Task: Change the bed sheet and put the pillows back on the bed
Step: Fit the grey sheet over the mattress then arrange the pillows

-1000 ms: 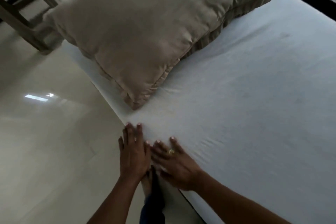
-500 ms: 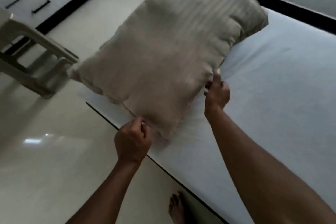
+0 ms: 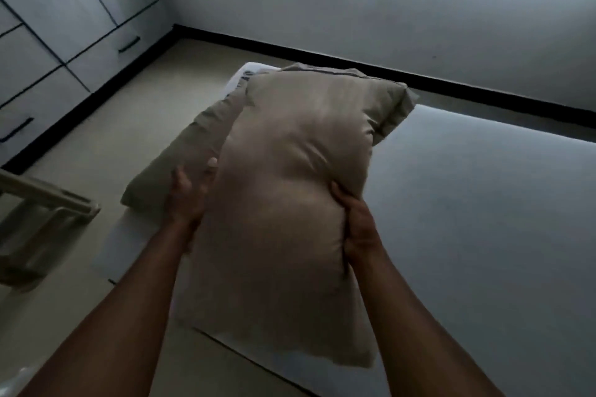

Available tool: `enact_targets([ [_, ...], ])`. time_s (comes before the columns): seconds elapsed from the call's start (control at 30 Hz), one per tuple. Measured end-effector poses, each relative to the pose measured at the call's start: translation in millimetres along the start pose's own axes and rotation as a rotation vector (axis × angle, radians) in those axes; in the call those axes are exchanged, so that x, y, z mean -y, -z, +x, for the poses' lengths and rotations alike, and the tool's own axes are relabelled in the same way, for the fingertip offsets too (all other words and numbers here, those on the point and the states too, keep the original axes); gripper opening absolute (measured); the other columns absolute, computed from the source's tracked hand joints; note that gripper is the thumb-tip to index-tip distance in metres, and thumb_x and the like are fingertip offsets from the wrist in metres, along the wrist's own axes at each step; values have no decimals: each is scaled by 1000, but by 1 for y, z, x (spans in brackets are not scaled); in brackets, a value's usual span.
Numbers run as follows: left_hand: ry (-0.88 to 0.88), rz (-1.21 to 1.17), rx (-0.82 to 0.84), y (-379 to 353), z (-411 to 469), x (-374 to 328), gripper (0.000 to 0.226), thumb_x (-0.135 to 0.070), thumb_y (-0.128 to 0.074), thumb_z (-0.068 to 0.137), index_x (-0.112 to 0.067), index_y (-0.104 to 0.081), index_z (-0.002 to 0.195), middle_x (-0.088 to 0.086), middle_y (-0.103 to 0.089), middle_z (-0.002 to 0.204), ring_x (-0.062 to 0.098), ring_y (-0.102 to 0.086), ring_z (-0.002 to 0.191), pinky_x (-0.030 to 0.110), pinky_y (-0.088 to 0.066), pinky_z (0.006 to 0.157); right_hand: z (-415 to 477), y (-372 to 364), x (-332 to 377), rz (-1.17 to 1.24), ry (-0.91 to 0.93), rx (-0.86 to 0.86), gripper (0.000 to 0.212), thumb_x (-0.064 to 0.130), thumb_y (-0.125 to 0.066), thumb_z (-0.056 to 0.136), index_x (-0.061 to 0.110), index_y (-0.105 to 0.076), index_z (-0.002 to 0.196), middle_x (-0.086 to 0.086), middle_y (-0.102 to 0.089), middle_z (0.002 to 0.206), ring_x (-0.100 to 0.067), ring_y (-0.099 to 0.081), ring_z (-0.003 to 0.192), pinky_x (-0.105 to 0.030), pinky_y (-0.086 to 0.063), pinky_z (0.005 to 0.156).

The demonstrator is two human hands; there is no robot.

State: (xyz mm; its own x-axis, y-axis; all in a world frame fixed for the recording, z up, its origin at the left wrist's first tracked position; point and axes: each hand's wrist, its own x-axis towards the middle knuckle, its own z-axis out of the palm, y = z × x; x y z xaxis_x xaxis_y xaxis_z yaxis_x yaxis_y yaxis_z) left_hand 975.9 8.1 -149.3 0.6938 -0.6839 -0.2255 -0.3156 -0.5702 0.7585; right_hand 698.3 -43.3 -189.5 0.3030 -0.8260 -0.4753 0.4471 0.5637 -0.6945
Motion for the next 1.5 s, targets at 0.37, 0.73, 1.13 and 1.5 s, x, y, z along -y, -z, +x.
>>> enact_targets([
  [0.37, -195, 235, 545, -196, -139, -3, 64, -65, -54, 85, -23, -64, 132, 1, -71, 125, 22, -64, 118, 33, -50, 91, -114, 181, 8, -771, -199, -994, 62, 39, -65, 87, 1, -56, 135, -27, -59, 131, -42, -59, 118, -44, -50, 95],
  [0.73, -639, 434, 156, -180, -10, 13, 36, -28, -53, 79, -8, -76, 98, 20, -69, 92, 39, -65, 85, 43, -53, 80, -7, 79, -12, -1189, 516, -680, 48, 13, -63, 70, 9, -68, 118, -9, -69, 118, -30, -63, 113, -37, -48, 101],
  [1.13, -73, 680, 56, -18, 255, 55, 97, -74, -45, 90, -5, -22, 155, 30, -36, 152, 45, -32, 143, 60, -27, 115, 186, -99, -92, -647, -241, -361, 111, 70, -68, 81, 4, -21, 158, -14, -35, 160, -32, -37, 146, -42, -35, 118],
  [1.5, -176, -84, 126, -35, 214, 8, 40, -36, -65, 94, 4, -71, 92, 16, -59, 76, 23, -60, 71, 45, -52, 64, 174, -114, 33, -837, 299, -567, 14, 23, -68, 86, 19, -62, 74, -7, -66, 81, -22, -61, 79, -31, -43, 68],
])
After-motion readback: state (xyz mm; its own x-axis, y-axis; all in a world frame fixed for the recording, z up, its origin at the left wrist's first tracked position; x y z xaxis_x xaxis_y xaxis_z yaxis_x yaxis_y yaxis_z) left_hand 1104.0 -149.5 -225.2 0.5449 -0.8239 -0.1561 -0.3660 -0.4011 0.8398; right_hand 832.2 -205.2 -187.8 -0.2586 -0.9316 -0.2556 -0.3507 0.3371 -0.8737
